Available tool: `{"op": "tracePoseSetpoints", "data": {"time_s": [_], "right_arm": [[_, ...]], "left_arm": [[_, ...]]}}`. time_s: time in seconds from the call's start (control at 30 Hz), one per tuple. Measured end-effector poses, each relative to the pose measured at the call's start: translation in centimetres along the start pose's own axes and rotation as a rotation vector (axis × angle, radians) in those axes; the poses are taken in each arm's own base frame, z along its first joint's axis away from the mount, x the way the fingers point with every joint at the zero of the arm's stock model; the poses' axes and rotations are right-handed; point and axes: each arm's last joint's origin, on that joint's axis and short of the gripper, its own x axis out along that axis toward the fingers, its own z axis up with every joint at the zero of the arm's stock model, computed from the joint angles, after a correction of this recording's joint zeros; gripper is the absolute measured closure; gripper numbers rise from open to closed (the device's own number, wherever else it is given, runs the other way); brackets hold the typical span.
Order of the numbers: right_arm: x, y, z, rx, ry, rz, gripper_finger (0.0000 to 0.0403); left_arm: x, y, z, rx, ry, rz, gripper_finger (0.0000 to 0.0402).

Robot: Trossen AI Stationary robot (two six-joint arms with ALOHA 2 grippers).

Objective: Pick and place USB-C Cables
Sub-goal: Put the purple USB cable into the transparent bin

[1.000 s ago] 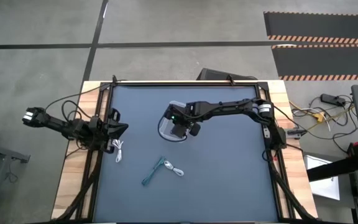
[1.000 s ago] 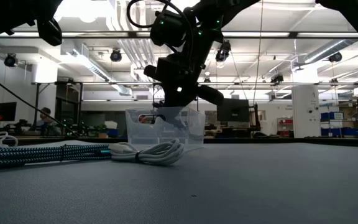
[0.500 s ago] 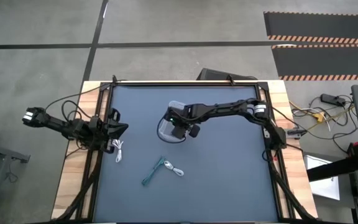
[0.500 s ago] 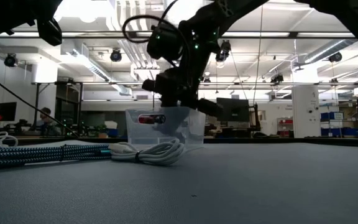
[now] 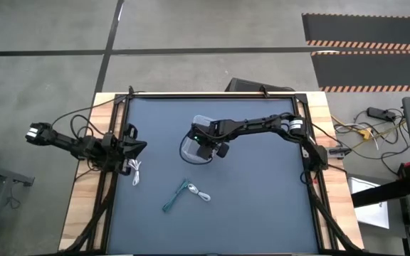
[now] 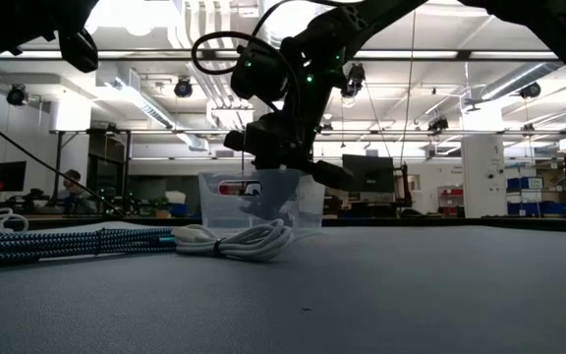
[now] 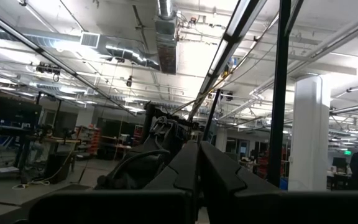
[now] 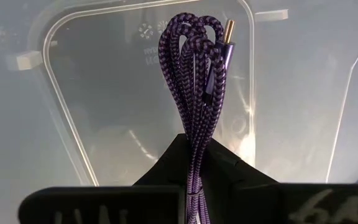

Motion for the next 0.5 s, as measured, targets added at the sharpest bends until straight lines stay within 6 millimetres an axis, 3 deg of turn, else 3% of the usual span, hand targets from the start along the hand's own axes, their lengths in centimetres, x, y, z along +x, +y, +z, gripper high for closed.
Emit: {"op": "tracePoseSetpoints", "data": {"time_s": [0.2,0.5], "right_arm": [[0.01,0.01,0.0,0.001,0.0,0.0,0.0383],[-0.09,-0.04,-0.01,0.016,0.002,-0.004,0.0325]], "left_arm": [[0.0,0.0,0.0,0.0,0.0,0.0,0.0402],[0.0,0.0,0.0,0.0,0.0,0.0,0.0402]]}}
